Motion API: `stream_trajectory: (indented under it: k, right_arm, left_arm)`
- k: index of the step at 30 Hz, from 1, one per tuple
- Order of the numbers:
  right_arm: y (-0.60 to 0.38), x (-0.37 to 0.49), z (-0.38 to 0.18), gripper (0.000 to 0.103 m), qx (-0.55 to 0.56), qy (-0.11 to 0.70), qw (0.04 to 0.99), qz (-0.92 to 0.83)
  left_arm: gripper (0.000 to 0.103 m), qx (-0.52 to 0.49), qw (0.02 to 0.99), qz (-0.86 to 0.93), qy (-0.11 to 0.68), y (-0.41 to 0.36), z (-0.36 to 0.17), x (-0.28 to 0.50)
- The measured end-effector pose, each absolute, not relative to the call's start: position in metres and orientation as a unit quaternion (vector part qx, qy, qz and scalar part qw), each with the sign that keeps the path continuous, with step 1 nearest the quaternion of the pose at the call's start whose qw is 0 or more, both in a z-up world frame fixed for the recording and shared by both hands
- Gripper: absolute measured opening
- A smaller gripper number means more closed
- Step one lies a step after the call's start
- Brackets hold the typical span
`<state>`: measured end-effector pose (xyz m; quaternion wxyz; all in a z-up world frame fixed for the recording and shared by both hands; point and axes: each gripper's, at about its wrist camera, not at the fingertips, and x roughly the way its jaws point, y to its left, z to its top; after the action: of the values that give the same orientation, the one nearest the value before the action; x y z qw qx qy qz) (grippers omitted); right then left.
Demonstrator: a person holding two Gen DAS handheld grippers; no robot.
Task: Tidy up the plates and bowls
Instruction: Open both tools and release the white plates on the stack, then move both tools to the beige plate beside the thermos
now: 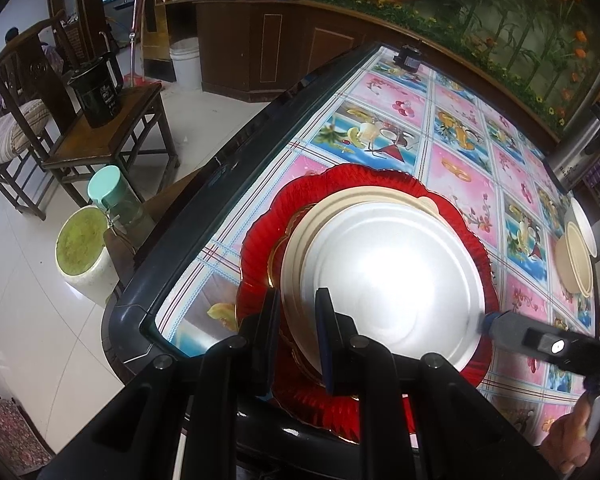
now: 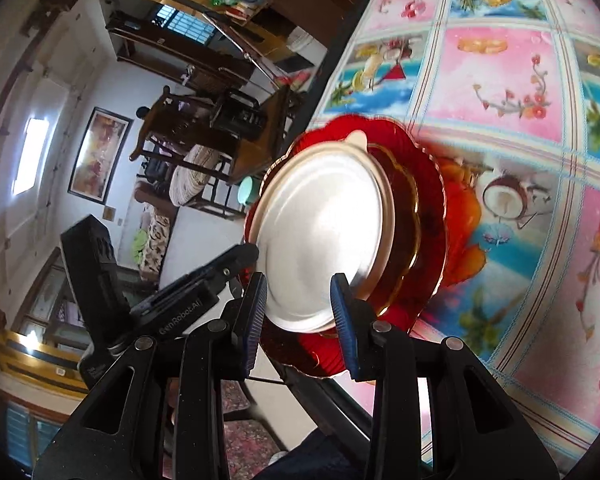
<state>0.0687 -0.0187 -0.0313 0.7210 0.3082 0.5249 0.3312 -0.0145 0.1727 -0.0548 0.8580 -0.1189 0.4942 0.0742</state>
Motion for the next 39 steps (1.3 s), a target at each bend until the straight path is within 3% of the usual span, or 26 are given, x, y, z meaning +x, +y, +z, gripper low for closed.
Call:
stream_trajectory:
  k: [10, 14, 39]
  right_arm:
    - [-0.039, 0.073, -0.031, 0.033, 0.32, 0.512, 0.729, 0.321]
    - [-0.054, 0.072, -0.031, 0.033, 0.327, 0.504, 0.736, 0.313]
    - [-0.156, 0.039, -0.025, 0.033, 0.386, 0.445, 0.759, 0.277]
  left_arm:
    - [0.018, -0.098, 0.861, 0.076, 0.493, 0.157, -0.051, -0.011]
    - [0.027, -0.076, 0.871, 0.078, 0.48, 0.143, -0.04, -0.011]
    - [0.027, 0.026, 0.893, 0.065, 0.445, 0.058, -0.011, -0.009]
